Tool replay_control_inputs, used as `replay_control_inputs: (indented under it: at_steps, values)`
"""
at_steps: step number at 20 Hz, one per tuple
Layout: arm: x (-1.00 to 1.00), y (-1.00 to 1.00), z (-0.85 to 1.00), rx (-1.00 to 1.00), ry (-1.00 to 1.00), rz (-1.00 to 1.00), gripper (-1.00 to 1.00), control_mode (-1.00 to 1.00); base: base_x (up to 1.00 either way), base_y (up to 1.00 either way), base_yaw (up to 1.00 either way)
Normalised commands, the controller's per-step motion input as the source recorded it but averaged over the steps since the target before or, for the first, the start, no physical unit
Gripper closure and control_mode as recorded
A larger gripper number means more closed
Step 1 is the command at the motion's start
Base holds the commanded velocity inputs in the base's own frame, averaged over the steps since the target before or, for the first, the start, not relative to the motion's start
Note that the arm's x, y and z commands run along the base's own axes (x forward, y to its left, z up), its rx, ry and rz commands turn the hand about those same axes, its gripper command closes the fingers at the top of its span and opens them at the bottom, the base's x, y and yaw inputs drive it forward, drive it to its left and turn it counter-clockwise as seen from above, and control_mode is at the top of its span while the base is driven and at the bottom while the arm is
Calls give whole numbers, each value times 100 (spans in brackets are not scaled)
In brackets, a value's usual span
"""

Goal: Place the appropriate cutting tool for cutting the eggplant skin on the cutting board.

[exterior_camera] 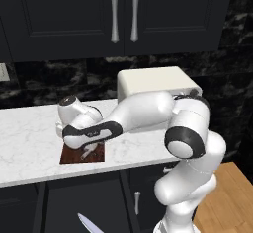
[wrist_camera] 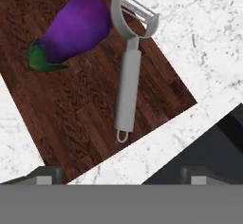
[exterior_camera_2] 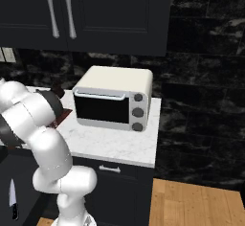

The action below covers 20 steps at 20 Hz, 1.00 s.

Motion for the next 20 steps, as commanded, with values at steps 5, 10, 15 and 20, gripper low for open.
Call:
replay_control_inputs:
  at_steps: [5,10,15,20]
  values:
    - [-73,-40,46,0,-21,0,-100,-100,0,0,0]
    - [-78,-78,32,0,-17,-1,-100,-100,0,0,0]
    - [-55,-82,55,0,-7,-3,-100,-100,0,0,0]
    - [-48,-84,44,1,-3,-3,-100,-100,0,0,0]
